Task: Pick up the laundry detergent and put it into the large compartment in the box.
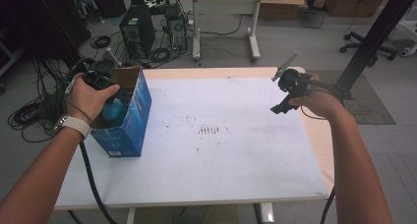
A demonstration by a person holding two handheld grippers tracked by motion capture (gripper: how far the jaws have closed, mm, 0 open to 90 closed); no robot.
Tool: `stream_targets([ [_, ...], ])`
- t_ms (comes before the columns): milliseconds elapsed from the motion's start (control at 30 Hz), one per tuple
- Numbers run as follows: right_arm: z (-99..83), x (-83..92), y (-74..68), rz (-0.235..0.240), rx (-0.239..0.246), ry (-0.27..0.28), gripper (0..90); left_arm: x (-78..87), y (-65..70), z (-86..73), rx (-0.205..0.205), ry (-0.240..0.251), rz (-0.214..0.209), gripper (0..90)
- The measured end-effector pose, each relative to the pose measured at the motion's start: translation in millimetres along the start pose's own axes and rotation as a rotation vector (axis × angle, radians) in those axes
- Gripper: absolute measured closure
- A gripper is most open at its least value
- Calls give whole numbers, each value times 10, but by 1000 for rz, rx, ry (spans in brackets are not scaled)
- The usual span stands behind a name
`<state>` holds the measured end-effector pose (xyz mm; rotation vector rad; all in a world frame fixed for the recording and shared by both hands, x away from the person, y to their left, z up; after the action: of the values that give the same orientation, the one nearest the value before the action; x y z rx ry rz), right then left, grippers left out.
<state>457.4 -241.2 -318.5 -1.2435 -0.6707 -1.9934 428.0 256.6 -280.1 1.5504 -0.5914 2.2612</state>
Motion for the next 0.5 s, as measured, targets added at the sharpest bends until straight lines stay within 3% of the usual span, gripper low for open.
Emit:
stream_targets([
  [500, -18, 48, -15, -2, -4, 6, 84, 239, 100, 54, -59, 21, -2, 111],
])
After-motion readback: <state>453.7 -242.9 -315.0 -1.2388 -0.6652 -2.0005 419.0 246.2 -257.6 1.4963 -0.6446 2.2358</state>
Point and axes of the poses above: each handheld gripper's, and its own axes: x roughly backward along the jaws, z roughly out of its top, y roughly to its right, the point moved 4 cm from there along -x, roughly forward along the jaws, and after that the axes turned 12 degrees about -x, right-handed, at the moved point
